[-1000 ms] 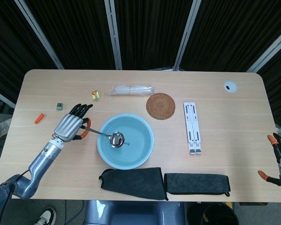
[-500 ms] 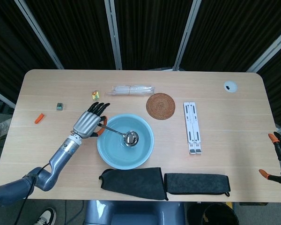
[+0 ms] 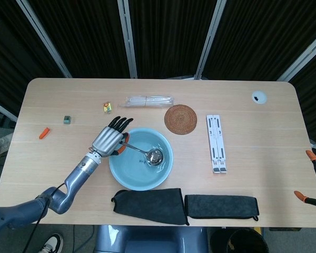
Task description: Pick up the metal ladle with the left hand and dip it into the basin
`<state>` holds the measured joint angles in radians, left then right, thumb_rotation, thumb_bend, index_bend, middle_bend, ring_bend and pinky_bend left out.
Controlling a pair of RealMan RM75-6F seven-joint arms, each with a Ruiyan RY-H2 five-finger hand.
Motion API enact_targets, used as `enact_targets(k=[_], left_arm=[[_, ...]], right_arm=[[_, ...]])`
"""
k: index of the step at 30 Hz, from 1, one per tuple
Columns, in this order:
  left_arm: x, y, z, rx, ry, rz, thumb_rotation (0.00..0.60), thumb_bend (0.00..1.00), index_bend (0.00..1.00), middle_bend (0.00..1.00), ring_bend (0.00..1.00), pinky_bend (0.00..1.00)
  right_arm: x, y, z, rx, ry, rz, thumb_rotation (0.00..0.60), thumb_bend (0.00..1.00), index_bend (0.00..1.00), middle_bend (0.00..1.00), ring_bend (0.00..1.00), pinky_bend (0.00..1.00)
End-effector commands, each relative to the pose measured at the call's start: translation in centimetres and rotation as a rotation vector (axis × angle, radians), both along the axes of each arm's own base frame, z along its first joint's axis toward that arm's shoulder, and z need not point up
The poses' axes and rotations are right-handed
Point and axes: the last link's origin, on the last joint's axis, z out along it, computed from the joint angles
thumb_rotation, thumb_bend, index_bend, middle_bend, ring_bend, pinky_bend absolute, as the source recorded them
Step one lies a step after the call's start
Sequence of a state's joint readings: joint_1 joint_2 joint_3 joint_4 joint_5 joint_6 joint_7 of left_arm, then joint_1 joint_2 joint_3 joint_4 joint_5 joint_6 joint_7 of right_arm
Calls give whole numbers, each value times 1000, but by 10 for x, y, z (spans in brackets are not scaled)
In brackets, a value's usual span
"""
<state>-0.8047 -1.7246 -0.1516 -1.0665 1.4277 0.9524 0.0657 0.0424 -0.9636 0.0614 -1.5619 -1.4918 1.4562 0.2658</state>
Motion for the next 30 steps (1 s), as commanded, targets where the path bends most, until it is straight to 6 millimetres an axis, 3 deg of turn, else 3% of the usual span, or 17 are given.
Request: enact_targets(k=[1, 11, 18, 30], left_arm=[[0, -2, -4, -10, 14, -2, 600, 501, 691, 0, 0, 0], [4, -12, -7, -43, -5, -16, 600, 501, 689, 0, 0, 0], [10, -19, 6, -53, -42, -26, 600, 502, 691, 0, 0, 0], [-1, -33, 34, -45, -63, 8, 600, 501, 689, 0, 0, 0]], right_arm=[[0, 1, 2, -3, -1, 4, 600, 0, 0, 0, 0, 0], [-1, 2, 3, -10, 1, 4, 600, 0, 0, 0, 0, 0], [-1, 2, 2, -6, 7, 1, 600, 0, 0, 0, 0, 0], [0, 2, -3, 6, 6, -5, 600, 0, 0, 0, 0, 0]])
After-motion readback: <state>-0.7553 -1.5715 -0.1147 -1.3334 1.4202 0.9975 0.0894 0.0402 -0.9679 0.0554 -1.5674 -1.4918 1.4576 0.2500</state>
